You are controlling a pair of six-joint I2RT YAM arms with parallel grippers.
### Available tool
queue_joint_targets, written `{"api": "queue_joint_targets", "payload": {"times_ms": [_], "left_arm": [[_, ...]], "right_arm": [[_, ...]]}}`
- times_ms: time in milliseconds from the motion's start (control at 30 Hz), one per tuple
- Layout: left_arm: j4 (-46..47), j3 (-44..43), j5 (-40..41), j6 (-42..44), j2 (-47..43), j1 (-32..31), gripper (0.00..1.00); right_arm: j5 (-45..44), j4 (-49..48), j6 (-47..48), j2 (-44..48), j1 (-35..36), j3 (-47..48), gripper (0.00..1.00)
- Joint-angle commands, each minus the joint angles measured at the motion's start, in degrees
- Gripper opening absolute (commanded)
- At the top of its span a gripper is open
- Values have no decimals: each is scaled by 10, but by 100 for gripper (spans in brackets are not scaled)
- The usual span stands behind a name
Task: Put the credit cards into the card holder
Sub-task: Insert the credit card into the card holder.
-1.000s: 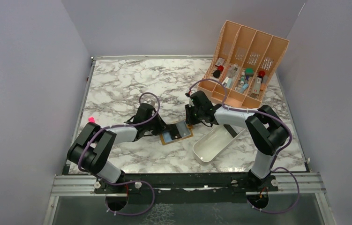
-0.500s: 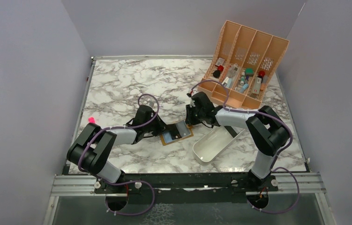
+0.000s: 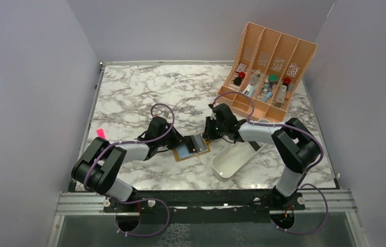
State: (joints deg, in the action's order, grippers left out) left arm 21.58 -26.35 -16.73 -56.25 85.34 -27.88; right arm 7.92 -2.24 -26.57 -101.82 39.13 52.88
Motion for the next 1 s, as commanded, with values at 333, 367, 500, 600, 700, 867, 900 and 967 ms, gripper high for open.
{"api": "queue_joint_targets", "payload": {"times_ms": [333,367,500,600,700,867,900,967], "left_arm": [[-77,-21,10,46,-9,-16,40],[-91,-28,15,52,-15,-16,42],[-121,-47,32,67,-24,-16,37],[-142,-56,33,69,-17,-16,27],[-154,-53,30,68,-13,-16,20],[-168,-48,19,72,-12,-17,17],[-168,-48,16,72,-11,-18,16],[-168,-49,12,73,-7,-21,15]], "right_arm": [[11,31,-53,19,9,-47,20],[10,32,-53,21,9,-47,20],[7,36,-49,25,9,-46,19],[4,38,-48,25,9,-47,20],[2,42,-46,27,9,-44,20],[-3,46,-45,30,9,-39,20],[-3,47,-45,29,9,-38,20],[-2,48,-44,29,9,-35,20]]}}
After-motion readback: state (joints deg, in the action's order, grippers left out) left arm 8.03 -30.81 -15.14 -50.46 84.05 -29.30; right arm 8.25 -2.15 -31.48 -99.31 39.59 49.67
